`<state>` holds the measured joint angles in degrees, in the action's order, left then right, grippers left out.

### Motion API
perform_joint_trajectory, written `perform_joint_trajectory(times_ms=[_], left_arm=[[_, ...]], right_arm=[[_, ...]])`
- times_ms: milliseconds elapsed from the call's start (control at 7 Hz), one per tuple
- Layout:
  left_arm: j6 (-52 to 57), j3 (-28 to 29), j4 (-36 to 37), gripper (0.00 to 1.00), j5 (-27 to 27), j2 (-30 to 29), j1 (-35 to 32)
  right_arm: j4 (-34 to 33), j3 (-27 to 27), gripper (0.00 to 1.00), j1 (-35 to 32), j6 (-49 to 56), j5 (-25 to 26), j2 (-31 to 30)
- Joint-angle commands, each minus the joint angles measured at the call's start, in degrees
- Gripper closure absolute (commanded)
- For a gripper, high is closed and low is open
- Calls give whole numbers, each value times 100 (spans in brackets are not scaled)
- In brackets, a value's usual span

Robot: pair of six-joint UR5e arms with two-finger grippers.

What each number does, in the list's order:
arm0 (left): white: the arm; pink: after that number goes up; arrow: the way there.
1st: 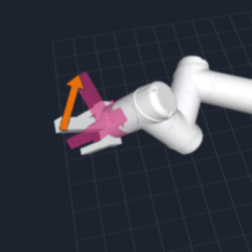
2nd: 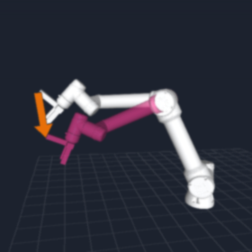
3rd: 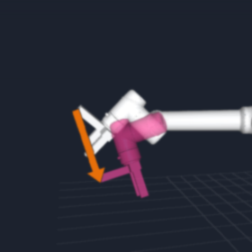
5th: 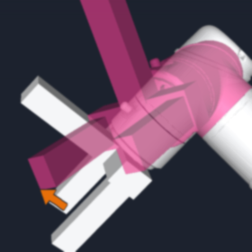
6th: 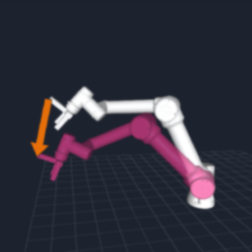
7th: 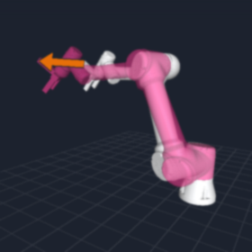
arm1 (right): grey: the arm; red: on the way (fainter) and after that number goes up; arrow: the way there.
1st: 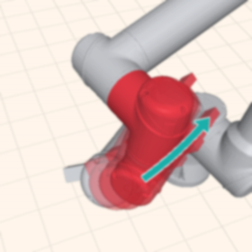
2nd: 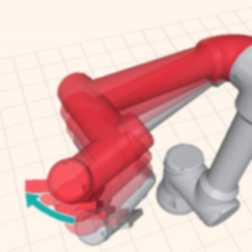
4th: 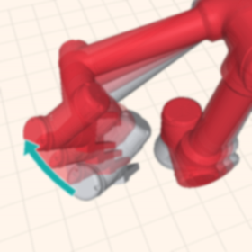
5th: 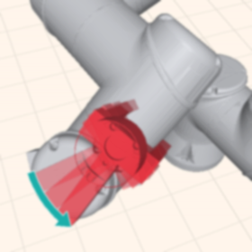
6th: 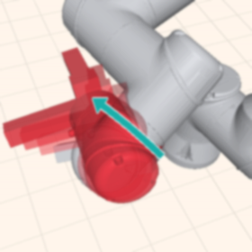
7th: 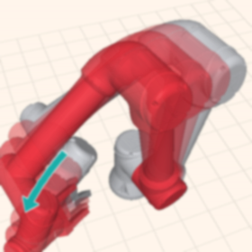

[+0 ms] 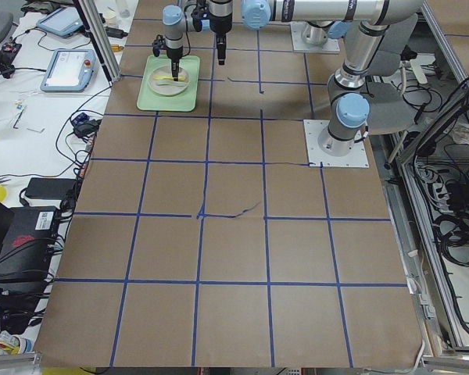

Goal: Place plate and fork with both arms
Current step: 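Reach the right gripper into the plate and grasp the yellow fork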

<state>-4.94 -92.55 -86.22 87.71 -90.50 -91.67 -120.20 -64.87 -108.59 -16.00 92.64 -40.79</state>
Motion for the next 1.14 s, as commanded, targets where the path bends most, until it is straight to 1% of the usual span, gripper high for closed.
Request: perform_joint_trajectory(times_ms=[0,143,286,429,571,714,1000], left_arm=[[2,0,0,0,0,-3,0],[2,0,0,0,0,-12,0],[-7,0,0,0,0,-12,0],[-7,0,0,0,0,-21,0],[2,-18,9,0,0,-12,0],[2,-18,9,0,0,-12,0],[2,-18,9,0,0,-12,0]], right_arm=[[-13,1,45,-4,0,-18,44],[-39,1,53,-4,0,0,62],[-48,1,69,5,-9,0,62],[-48,-8,82,5,-9,0,62],[-48,-8,91,5,-9,0,53],[-48,-8,93,5,-9,0,53],[-30,1,94,13,52,9,-112]])
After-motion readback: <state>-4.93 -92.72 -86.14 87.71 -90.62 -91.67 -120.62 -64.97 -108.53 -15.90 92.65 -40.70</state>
